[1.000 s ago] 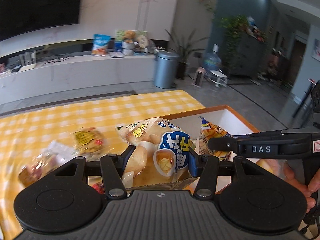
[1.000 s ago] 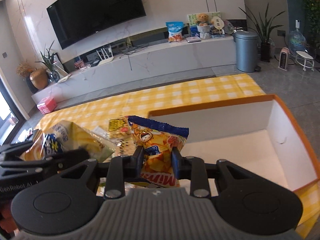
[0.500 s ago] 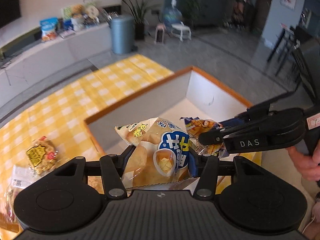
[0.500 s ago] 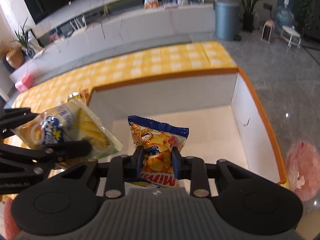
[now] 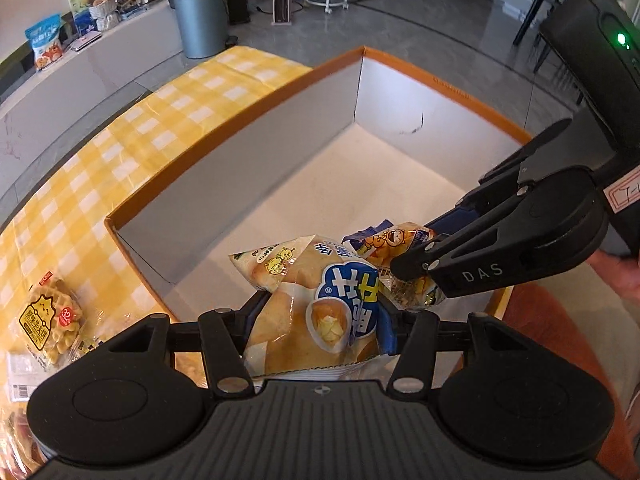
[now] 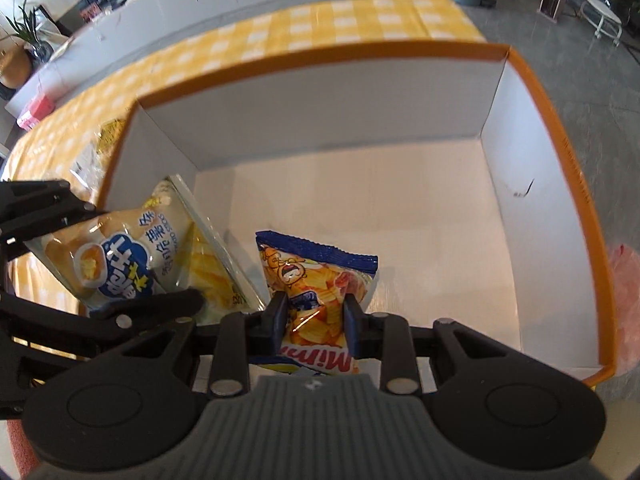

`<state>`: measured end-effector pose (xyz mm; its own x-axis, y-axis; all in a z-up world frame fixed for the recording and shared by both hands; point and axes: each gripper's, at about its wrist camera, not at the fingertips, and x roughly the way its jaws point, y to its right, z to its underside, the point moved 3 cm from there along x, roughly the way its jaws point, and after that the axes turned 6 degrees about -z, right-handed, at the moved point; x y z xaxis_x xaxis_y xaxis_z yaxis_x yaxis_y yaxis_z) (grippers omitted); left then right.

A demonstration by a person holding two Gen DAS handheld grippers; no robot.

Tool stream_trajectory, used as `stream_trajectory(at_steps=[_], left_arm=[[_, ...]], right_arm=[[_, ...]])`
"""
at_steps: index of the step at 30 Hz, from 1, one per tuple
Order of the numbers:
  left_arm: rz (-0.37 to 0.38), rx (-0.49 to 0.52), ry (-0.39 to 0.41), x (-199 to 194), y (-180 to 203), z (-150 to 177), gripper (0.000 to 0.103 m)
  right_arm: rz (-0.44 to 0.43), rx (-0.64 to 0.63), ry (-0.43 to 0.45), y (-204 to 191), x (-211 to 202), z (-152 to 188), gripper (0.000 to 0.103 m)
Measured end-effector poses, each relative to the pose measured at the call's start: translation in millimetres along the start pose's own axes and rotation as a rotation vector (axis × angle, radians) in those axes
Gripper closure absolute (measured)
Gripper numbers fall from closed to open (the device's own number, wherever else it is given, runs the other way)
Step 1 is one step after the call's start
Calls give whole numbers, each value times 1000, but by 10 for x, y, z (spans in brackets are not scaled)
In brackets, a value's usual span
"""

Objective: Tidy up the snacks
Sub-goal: 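Carry both bags into the orange box and open both grippers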

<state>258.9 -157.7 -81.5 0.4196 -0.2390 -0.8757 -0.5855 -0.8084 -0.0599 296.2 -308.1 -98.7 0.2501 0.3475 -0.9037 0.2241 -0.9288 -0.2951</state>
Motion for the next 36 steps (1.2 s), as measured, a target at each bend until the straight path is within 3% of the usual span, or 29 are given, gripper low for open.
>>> stream_trajectory(at_steps=[9, 13, 17, 28, 36], left_arm=[[1, -1, -19, 48, 10, 2, 31], [-7, 1, 0, -18, 3, 3, 24], [1, 8, 31, -146, 2, 2, 19], [-24, -28, 134, -633, -11, 64, 19], [-93, -101, 252, -1051, -57, 231, 19]], right_arm=[[5, -14, -50, -65, 160, 5, 75], [38, -39, -36, -117, 121, -4, 62], [53, -54, -14, -161, 14, -18, 59], [75, -72, 98, -272, -438, 40, 53], [123, -169, 261, -603, -786, 200, 49]])
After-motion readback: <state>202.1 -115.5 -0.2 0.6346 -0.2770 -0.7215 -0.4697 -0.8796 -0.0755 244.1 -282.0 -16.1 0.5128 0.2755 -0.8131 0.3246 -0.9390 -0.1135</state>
